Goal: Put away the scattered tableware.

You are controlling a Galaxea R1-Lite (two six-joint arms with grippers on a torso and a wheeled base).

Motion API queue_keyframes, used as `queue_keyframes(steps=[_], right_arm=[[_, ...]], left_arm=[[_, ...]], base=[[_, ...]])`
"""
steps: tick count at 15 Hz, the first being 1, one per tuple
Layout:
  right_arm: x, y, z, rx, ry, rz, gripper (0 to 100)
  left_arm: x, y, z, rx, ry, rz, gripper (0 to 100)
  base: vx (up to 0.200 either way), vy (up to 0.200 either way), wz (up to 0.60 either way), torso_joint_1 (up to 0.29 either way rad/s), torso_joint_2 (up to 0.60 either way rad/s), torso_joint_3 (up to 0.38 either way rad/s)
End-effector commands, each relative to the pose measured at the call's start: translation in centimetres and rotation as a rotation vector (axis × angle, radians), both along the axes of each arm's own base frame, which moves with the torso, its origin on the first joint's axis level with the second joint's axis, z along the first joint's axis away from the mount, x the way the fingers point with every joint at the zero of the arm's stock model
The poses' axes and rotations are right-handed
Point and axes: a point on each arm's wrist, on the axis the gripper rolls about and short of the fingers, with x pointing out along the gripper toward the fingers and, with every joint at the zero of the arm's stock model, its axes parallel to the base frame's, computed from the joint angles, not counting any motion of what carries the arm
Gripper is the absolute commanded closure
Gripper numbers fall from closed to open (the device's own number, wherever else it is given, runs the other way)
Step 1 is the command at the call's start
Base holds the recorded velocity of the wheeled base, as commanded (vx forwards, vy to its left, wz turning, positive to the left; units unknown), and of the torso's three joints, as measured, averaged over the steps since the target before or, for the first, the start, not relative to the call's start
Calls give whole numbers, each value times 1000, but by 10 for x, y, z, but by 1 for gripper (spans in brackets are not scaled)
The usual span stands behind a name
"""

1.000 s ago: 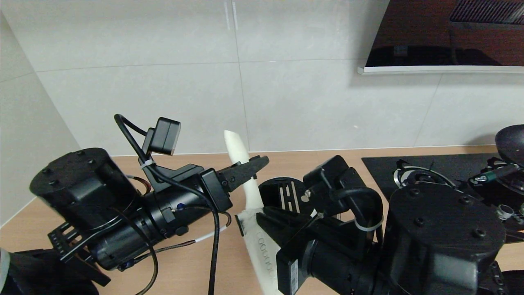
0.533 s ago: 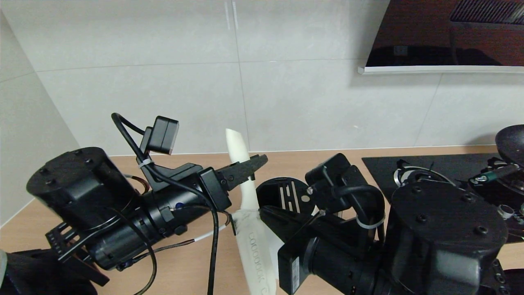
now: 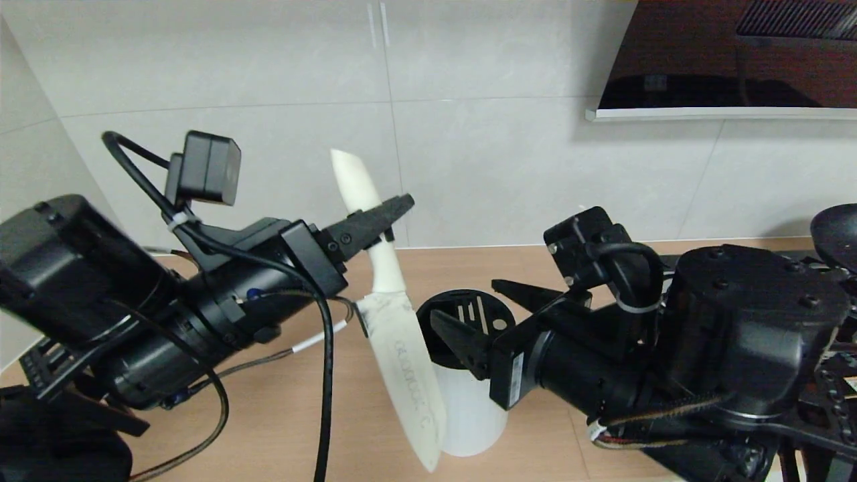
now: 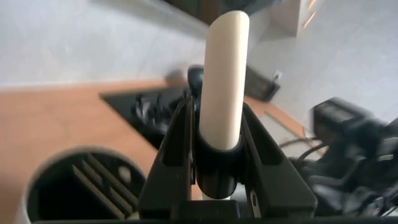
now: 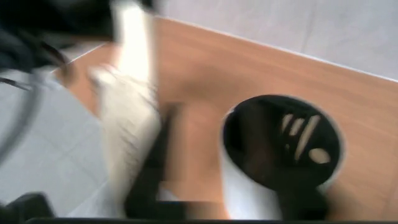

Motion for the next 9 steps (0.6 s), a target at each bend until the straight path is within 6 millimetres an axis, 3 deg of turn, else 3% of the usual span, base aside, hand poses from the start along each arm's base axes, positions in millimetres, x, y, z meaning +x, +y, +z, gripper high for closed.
queue_keyframes(steps=[1,4,9], right_arm=[[13,-10,6,16,-11,-52,0],[23,-19,7,17,-14,-95,0],[37,-27,5,0,-19,-147,0]], left_arm=[[11,7,25,-18,-119,29,100],[24,12,32,42,-240,39,100],[52,-2,-2,117,-390,87,100]], base=[[0,0,0,0,0,0],[0,0,0,0,0,0],[0,0,0,0,0,0]])
